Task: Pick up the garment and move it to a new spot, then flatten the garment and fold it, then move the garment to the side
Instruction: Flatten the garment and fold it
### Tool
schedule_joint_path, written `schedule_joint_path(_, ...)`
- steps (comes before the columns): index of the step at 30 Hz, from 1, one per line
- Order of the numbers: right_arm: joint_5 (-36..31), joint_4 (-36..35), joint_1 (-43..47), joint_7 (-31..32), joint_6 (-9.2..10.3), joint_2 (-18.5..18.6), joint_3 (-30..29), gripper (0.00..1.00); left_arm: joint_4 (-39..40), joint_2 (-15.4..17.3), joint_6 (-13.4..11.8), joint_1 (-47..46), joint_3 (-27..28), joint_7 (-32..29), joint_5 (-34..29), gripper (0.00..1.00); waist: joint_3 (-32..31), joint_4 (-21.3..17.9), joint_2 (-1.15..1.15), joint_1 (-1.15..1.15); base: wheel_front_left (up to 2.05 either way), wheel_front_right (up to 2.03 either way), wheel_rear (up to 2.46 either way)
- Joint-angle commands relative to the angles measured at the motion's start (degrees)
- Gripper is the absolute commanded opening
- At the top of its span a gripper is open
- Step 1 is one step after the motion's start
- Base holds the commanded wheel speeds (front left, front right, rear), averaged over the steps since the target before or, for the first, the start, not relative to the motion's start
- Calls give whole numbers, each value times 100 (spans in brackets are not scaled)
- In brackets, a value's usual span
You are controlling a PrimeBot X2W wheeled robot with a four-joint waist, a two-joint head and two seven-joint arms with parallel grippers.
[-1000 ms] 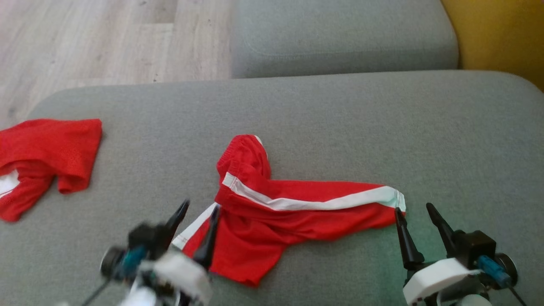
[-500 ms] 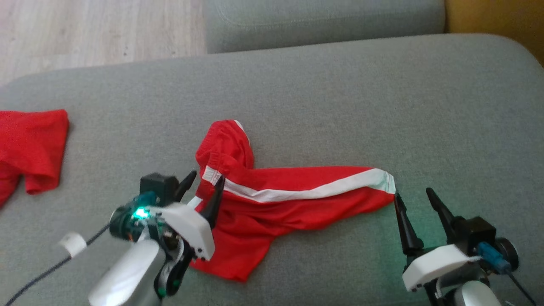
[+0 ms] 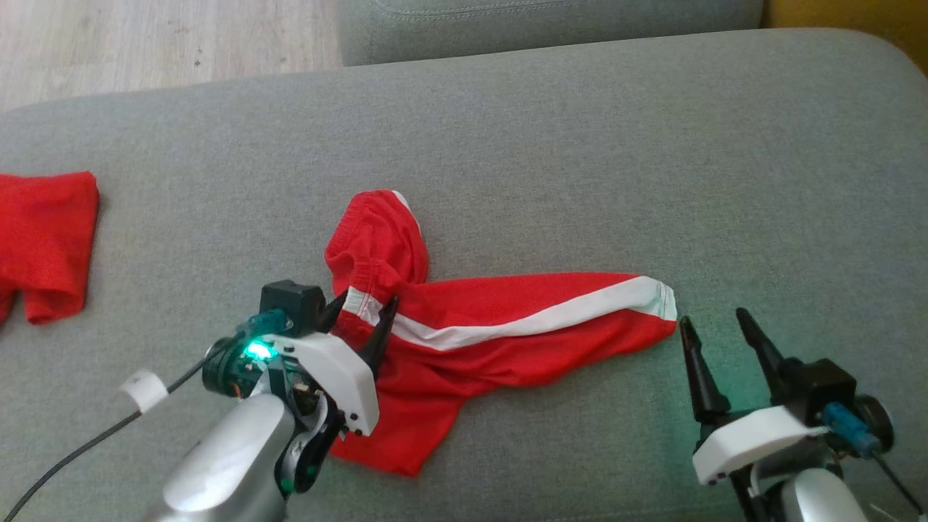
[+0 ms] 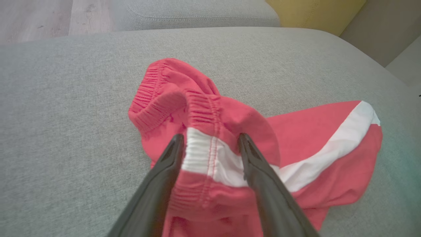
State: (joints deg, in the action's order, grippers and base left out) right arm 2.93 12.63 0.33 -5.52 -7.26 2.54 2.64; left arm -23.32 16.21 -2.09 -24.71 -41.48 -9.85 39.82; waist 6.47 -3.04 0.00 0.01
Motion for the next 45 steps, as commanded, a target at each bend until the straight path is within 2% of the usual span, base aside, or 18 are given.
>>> schedule_joint_path(1,-69,-234,-316,-31,-23,33,62,100,266,190,-52,-198,173,29,-39,85,22,17,0,-1,0,0,0)
schedule_joint_path(6,-165,-250,-399,11,-23,33,-41,100,683,330,-158,27,199,73,-27,90,79,67,0,-1,0,0,0)
schedule_joint_path(8,-241,-236,-450,57,-23,33,-95,100,880,401,-214,115,207,55,-27,82,105,95,0,-1,0,0,0)
schedule_joint_path(9,-288,-215,-476,96,-23,33,-126,100,971,425,-245,158,216,40,-12,72,115,107,0,-1,0,0,0)
schedule_joint_path(10,-325,-192,-507,130,-23,33,-156,100,1056,444,-265,191,217,19,-1,52,130,123,0,-1,0,0,0)
schedule_joint_path(12,-385,-120,-583,205,-23,33,-200,100,1179,471,-298,246,214,-5,13,34,158,139,0,-1,0,0,0)
schedule_joint_path(13,-403,-75,-621,251,-23,33,-222,100,1214,475,-315,267,210,-17,19,19,170,145,0,-1,0,0,0)
schedule_joint_path(14,-428,-12,-667,302,-23,33,-244,100,1237,478,-332,282,208,-20,20,0,181,147,0,-1,0,0,0)
schedule_joint_path(25,-362,919,-1347,1082,-23,33,-164,100,1441,456,-578,521,311,279,25,0,304,195,0,-1,0,0,0)
schedule_joint_path(36,-424,1858,-1877,1334,-23,33,287,100,1561,408,-655,638,278,378,45,0,349,327,0,-1,0,0,0)
schedule_joint_path(40,-342,2049,-1982,1348,-23,33,440,57,1568,420,-671,643,290,398,57,0,350,324,0,-1,0,0,0)
schedule_joint_path(41,-309,2098,-2007,1360,-23,33,468,49,1571,425,-674,644,292,401,60,0,351,321,0,-1,0,0,0)
schedule_joint_path(45,-236,2267,-2120,1356,-23,33,537,42,1580,443,-676,635,294,395,72,0,369,314,0,-1,0,0,0)
